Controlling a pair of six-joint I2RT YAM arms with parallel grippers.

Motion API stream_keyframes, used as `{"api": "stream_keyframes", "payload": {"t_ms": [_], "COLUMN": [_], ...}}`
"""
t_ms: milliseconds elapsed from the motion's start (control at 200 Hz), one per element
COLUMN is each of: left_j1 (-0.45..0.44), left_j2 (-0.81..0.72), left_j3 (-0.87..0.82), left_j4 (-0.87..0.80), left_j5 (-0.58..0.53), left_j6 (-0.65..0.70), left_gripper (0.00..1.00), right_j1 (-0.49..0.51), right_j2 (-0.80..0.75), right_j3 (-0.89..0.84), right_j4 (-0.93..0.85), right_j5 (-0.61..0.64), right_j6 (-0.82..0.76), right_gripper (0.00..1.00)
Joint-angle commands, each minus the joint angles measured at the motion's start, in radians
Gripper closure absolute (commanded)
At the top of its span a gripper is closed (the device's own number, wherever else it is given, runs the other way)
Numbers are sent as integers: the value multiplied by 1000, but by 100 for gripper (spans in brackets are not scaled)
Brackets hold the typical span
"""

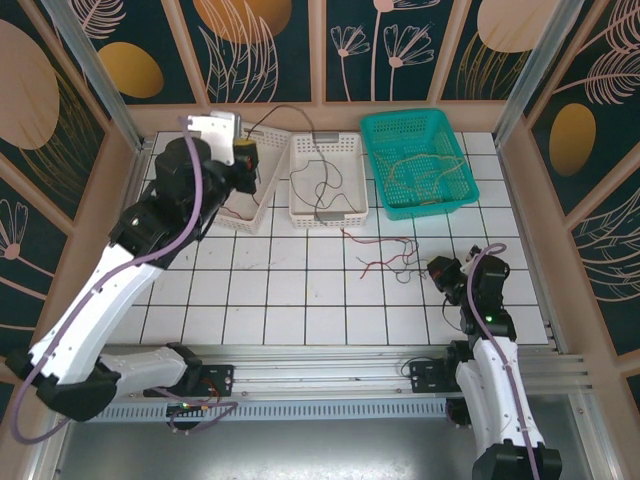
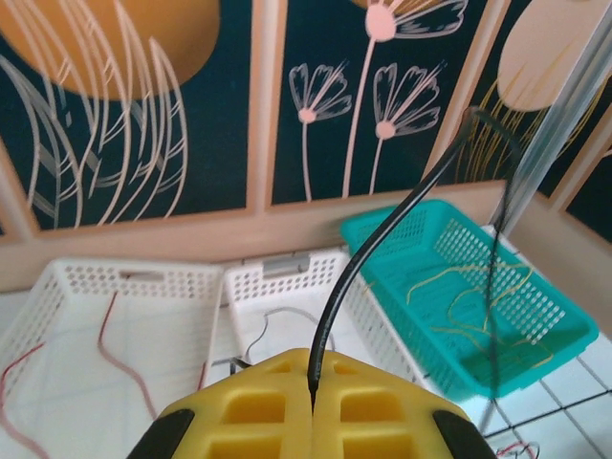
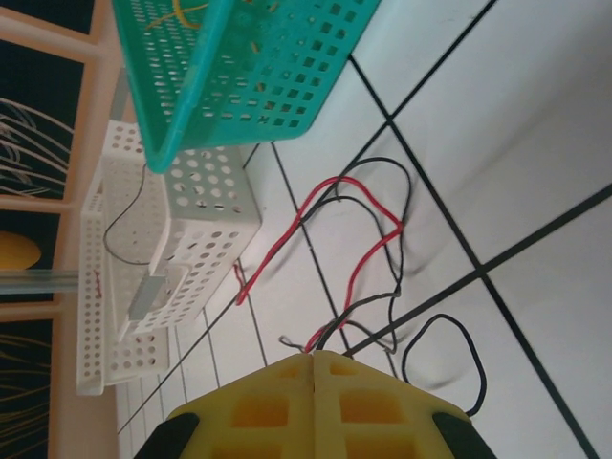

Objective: Untangle the cables

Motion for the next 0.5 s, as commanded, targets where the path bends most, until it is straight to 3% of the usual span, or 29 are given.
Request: {"api": "stream_keyframes", "payload": {"t_ms": [0,495], "left_j1": [5,5], "left_j2": [62,430], "left_j3": [75,247], "left_j4": [101,195], "left_j5": [32,35], "left_j6": [26,51], "left_gripper": [100,100], "right_j1": [-7,-7], "right_j2": [-23,-88], "right_j3": [4,64], "right_j4": [43,-28], "right_j5": [-47,-75], "right_j6": [8,-32], "right_gripper": [100,100]}}
